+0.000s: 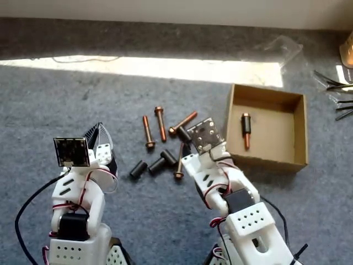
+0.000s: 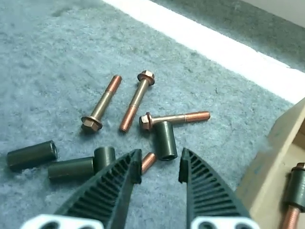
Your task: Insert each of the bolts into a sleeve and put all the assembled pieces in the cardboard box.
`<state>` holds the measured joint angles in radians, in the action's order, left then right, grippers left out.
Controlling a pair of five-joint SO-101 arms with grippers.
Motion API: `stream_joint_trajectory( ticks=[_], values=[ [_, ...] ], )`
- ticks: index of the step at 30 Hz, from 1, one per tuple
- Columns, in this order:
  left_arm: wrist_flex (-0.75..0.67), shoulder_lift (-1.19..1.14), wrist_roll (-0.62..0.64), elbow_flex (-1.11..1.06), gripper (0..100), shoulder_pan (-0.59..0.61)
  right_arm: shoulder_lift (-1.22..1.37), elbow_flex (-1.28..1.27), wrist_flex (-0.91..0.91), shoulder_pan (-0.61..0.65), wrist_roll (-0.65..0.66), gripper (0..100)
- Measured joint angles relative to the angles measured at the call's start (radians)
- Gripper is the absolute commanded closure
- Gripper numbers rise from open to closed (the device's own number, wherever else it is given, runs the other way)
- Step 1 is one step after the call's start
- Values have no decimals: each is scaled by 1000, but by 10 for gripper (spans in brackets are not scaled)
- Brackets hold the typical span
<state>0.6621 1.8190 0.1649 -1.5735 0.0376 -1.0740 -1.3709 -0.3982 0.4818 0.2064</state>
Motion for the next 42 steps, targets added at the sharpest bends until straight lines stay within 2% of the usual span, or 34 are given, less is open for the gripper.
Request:
stream_joint_trajectory(
  ticks=[6,15,25,31,42],
  values=[
    [0,0,0,0,989,0,0,5,-8,-38,0,875],
    [0,0,0,0,989,0,0,259,-308,-54,0,875],
    [0,0,0,0,989,0,11,374,-384,-54,0,875],
    [0,0,0,0,989,0,170,520,-446,-54,0,875],
    [0,0,0,0,989,0,612,735,-448,-54,0,875]
  ],
)
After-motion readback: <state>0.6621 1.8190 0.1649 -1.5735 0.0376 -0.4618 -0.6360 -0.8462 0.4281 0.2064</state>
